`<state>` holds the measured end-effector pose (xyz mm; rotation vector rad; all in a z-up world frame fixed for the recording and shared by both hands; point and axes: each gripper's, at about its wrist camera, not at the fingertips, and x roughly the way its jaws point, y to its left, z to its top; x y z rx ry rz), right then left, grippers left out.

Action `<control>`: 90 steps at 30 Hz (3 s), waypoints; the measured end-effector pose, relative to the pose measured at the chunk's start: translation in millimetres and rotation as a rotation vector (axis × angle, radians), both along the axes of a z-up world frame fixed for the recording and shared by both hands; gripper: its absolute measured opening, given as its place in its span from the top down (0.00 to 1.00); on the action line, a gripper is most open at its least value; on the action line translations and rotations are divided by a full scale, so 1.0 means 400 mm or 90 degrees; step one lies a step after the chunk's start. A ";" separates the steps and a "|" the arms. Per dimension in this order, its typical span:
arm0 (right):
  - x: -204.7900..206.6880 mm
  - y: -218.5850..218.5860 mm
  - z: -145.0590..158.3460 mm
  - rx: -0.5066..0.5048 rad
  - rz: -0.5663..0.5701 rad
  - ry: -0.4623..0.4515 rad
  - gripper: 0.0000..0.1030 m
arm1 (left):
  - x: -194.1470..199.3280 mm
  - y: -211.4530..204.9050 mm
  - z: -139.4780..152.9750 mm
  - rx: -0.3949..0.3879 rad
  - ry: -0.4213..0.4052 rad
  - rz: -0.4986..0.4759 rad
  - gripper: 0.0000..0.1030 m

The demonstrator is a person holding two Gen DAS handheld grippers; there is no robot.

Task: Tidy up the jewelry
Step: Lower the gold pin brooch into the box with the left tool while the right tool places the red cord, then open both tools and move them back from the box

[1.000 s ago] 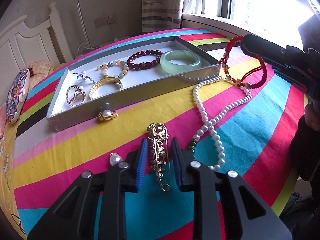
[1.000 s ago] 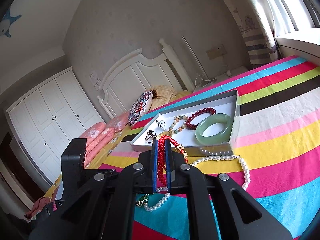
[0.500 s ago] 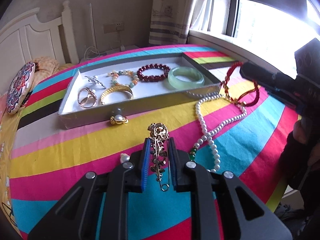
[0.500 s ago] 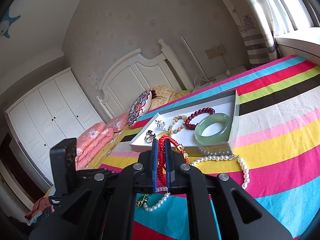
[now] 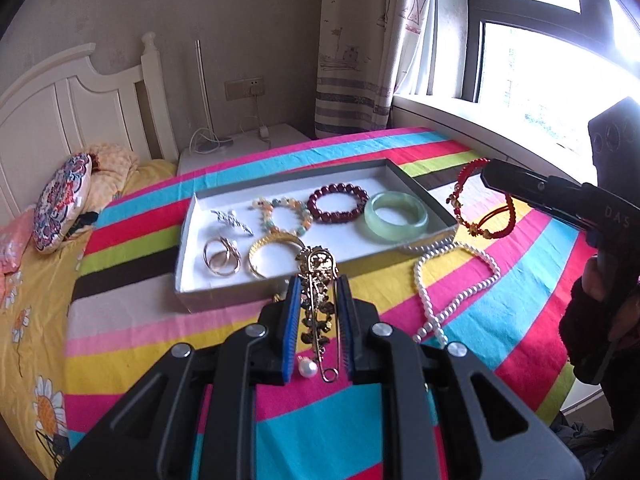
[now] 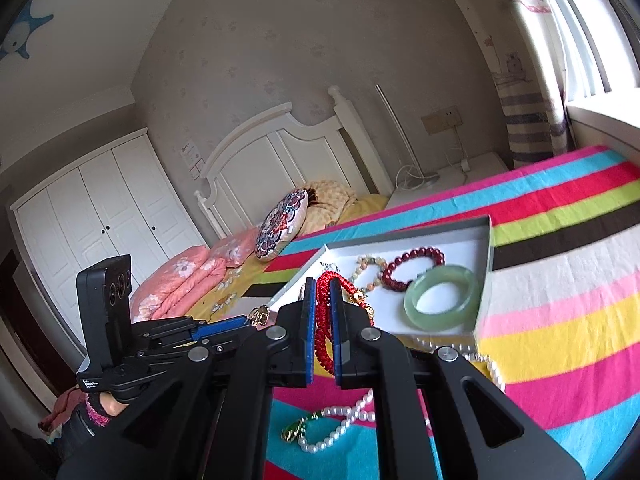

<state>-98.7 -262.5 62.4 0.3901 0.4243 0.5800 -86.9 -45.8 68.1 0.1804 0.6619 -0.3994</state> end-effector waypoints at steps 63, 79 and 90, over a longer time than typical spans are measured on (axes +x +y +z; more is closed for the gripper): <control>0.307 0.185 -0.058 -0.179 0.006 0.150 0.79 | 0.436 -0.032 -0.052 -0.025 0.096 0.125 0.34; 0.122 -0.062 0.127 -0.101 -0.116 0.039 0.19 | 0.162 0.091 0.159 -0.042 -0.072 0.202 0.02; -0.042 -0.188 0.025 -0.086 -0.195 0.093 0.16 | -0.059 0.159 0.111 -0.006 -0.124 0.267 0.02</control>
